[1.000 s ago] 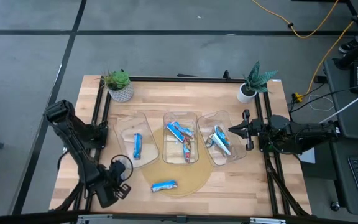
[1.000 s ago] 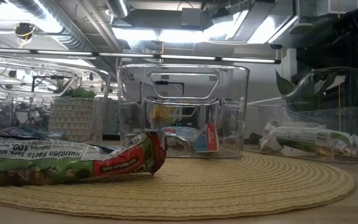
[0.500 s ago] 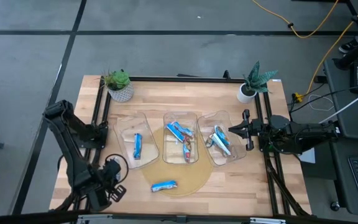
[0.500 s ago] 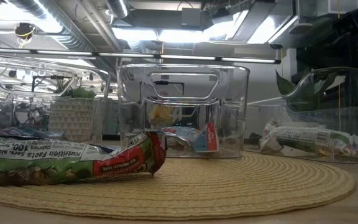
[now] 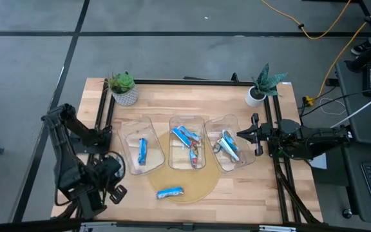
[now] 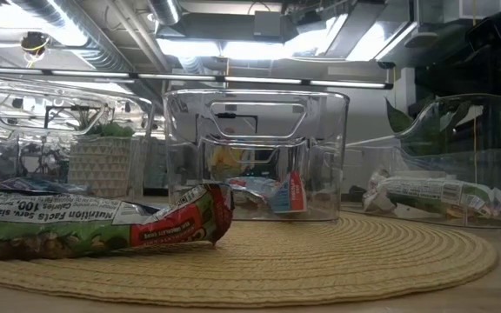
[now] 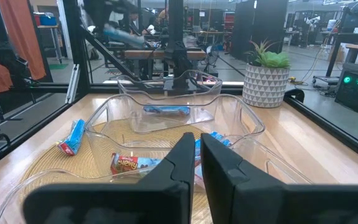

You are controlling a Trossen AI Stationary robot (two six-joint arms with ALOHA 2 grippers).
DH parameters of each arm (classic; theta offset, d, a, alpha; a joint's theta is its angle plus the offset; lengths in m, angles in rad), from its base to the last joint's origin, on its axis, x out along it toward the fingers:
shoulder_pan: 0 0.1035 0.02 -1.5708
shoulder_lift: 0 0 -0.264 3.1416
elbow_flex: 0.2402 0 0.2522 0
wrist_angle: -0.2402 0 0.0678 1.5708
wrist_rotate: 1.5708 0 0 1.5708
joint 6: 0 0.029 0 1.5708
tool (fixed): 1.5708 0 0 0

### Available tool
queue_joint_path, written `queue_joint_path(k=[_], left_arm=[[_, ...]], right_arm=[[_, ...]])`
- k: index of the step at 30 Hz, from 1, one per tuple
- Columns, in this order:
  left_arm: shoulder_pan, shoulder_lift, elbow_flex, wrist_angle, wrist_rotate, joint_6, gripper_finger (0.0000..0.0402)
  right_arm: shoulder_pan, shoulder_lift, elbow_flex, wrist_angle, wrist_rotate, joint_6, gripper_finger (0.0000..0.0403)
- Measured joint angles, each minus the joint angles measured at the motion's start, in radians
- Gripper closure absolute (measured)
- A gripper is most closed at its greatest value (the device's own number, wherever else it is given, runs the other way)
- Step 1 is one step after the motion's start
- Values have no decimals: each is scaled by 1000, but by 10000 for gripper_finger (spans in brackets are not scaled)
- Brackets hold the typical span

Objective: Pick and place Granola Bars by type
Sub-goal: Put the blue granola bar into the left transparent bin

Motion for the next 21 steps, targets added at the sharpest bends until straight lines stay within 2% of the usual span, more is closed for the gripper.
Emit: queue_joint_path(k=[8,21], left_arm=[[13,-35,96,-11,-153,105,400],[152,-135,109,-11,-129,365,400]], right_arm=[[0,0,0,0,0,0,372],[0,0,0,0,0,0,372]])
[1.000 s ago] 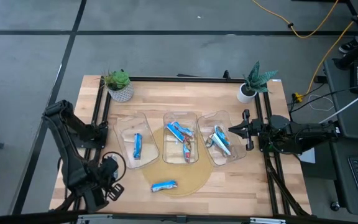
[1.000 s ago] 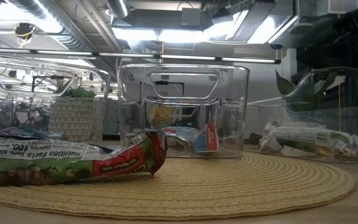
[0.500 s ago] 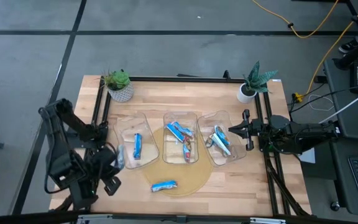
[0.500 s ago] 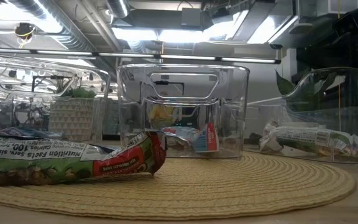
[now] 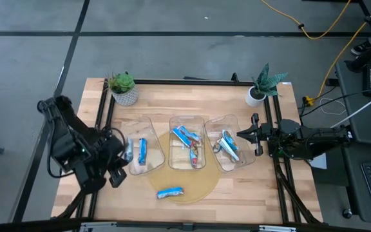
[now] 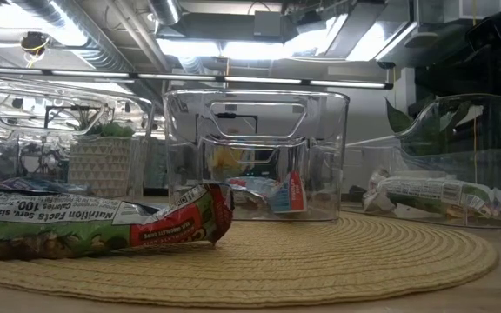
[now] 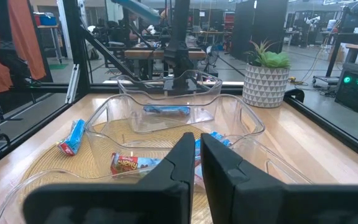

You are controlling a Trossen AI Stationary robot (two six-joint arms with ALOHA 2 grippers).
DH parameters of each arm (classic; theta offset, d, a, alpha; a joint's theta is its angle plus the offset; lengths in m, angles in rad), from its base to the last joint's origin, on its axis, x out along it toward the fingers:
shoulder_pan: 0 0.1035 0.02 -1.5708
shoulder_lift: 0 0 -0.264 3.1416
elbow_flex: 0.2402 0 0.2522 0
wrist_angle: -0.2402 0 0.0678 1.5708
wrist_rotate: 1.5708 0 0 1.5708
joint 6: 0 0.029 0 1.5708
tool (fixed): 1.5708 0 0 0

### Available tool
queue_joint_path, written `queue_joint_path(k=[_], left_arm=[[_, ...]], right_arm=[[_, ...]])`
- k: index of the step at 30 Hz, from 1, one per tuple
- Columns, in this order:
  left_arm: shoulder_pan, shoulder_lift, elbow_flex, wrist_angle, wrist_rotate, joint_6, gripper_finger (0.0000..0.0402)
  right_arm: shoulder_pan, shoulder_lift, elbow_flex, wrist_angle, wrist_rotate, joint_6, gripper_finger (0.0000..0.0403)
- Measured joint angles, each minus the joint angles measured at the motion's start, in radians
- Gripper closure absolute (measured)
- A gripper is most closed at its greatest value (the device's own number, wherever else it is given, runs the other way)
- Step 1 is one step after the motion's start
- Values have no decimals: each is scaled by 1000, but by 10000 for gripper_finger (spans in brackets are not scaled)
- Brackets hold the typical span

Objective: Pick and place Granola Bars by type
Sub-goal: Put the blue granola bar into the left transparent bin

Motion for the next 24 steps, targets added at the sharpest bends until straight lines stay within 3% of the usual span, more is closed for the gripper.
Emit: queue_joint_path(k=[9,24], left_arm=[[159,-65,0,0,55,240,400],[515,-109,0,0,250,629,400]], right_arm=[[0,0,0,0,0,0,372],[0,0,0,0,0,0,372]])
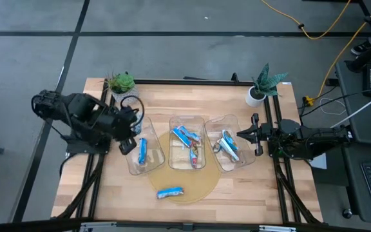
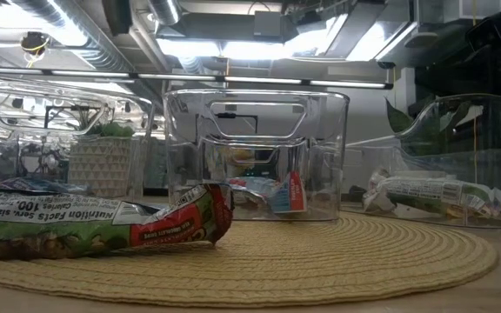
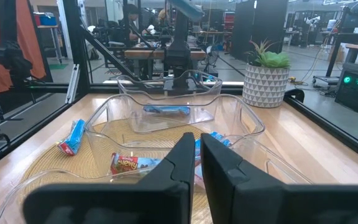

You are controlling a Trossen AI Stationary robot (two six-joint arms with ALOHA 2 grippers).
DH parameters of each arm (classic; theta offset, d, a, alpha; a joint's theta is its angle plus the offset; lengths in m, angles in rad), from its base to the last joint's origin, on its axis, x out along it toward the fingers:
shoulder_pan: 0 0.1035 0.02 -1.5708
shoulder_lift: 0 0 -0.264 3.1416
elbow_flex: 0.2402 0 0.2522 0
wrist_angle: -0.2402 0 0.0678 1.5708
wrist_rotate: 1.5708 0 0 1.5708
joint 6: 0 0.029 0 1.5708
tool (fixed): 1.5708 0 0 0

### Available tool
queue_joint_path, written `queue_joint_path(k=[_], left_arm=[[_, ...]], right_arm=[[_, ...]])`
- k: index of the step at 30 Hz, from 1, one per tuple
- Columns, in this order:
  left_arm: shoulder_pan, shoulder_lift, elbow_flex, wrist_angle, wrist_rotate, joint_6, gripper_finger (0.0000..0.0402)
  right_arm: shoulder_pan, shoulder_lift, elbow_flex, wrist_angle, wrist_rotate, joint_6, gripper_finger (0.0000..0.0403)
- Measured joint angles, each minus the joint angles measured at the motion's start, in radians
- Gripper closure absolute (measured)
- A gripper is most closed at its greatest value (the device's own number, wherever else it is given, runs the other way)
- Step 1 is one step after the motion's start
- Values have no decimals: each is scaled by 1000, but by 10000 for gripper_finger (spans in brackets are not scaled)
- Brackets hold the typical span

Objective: Pick and place Granola Bars by type
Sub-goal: Put the blue granola bar into the left transparent bin

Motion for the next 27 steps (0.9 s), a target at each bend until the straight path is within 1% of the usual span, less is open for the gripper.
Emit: queue_joint_path(k=[4,14,17,23,27], left_arm=[[48,0,0,0,19,46,400],[106,1,-18,-1,28,93,400],[116,0,-54,0,32,93,400],[136,1,-176,1,73,93,400],[147,1,-230,5,98,92,400]], right_arm=[[0,0,0,0,0,0,372],[0,0,0,0,0,0,372],[0,0,0,0,0,0,372],[0,0,0,0,0,0,372],[0,0,0,0,0,0,372]])
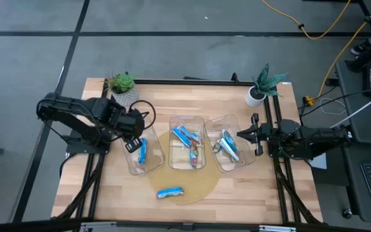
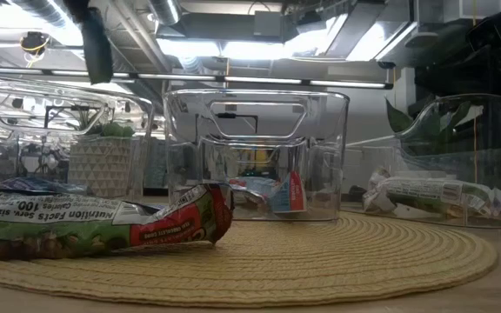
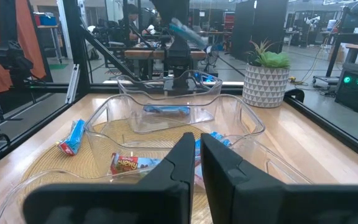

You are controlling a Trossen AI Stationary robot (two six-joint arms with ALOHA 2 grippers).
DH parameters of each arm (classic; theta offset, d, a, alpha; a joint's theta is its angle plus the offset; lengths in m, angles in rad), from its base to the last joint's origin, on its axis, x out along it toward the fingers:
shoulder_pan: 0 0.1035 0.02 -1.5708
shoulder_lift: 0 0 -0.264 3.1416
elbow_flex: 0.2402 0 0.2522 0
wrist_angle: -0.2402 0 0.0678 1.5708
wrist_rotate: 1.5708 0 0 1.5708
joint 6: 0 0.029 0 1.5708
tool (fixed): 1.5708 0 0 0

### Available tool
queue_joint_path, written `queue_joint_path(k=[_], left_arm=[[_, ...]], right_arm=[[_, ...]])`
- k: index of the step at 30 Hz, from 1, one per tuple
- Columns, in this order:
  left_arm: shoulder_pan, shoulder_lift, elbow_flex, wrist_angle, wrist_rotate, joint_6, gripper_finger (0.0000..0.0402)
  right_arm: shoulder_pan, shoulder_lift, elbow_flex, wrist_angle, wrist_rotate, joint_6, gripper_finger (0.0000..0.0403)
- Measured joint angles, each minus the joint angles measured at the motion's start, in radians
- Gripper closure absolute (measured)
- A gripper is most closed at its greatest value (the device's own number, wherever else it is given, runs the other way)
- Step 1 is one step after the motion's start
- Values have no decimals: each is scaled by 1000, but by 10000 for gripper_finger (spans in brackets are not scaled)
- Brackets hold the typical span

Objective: Pick and place Granola Bars by type
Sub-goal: Put the blue granola bar into the left transparent bin

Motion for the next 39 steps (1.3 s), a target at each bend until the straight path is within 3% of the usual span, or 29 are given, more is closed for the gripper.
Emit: queue_joint_path(k=[11,39], left_arm=[[6,-1,-104,124,4,36,400],[13,0,-491,649,157,20,400]], right_arm=[[0,0,0,0,0,0,372],[0,0,0,0,0,0,372]])
